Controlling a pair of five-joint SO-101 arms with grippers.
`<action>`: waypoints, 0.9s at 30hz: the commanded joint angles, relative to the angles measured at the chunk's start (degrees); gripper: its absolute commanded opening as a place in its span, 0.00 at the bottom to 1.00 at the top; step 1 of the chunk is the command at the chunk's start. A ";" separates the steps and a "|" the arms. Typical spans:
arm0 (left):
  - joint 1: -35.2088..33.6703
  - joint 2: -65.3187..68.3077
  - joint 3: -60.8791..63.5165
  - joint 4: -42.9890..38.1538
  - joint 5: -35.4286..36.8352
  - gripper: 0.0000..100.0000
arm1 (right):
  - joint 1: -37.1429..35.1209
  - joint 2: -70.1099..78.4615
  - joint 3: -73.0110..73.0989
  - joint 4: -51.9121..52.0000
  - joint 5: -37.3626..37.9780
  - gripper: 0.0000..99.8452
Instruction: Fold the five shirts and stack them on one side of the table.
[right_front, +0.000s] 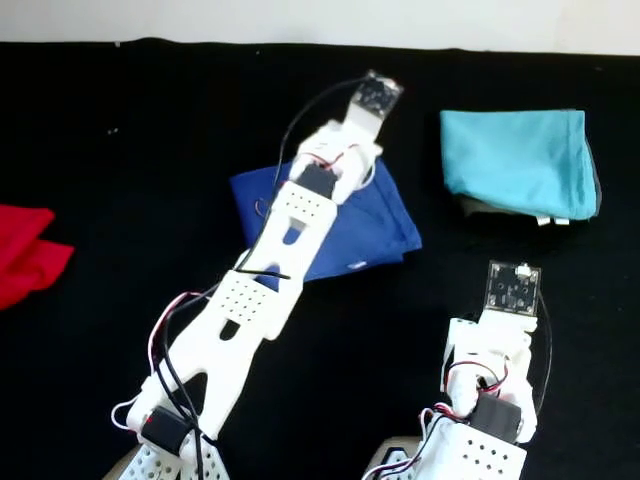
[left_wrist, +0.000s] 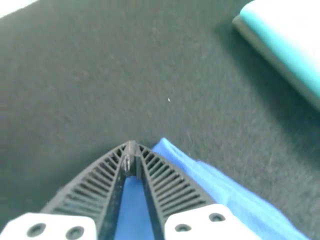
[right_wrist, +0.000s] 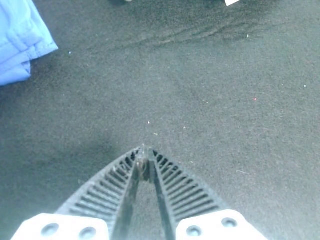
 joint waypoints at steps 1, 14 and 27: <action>0.04 -6.73 -2.59 2.90 3.69 0.01 | -0.84 -0.40 7.96 -1.01 -0.35 0.01; -1.19 -30.64 -2.59 52.84 14.77 0.01 | -0.92 -0.40 7.96 -1.01 -0.35 0.01; -8.31 -40.48 22.90 62.51 22.51 0.01 | -2.59 -0.40 7.96 -0.84 -0.35 0.01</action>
